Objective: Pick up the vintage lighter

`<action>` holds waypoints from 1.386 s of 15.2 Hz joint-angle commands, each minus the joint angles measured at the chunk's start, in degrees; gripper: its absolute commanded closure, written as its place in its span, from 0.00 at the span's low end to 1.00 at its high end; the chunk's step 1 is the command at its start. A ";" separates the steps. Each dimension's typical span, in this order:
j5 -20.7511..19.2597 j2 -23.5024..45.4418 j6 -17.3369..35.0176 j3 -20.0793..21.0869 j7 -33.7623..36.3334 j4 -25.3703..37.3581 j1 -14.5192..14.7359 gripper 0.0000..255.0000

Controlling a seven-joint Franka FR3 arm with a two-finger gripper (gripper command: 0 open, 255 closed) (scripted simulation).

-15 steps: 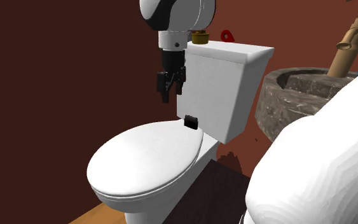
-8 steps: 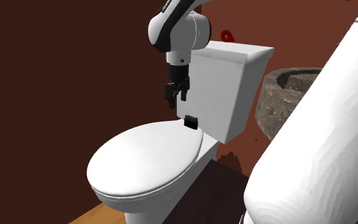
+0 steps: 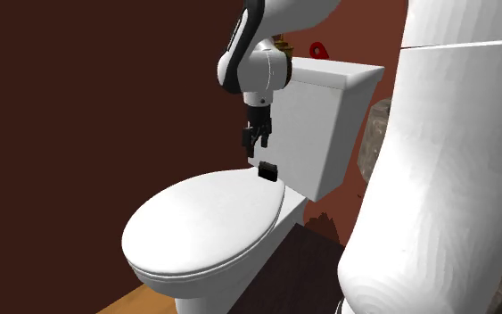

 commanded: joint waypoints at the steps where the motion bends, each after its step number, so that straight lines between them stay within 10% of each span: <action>1: 2.02 4.36 1.00 -0.34 -2.52 2.82 -1.26 0.00; 17: 12.11 38.83 -0.58 3.09 -12.71 36.44 -15.77 0.00; 21: 12.72 41.02 1.10 3.68 -12.97 36.94 -16.19 0.00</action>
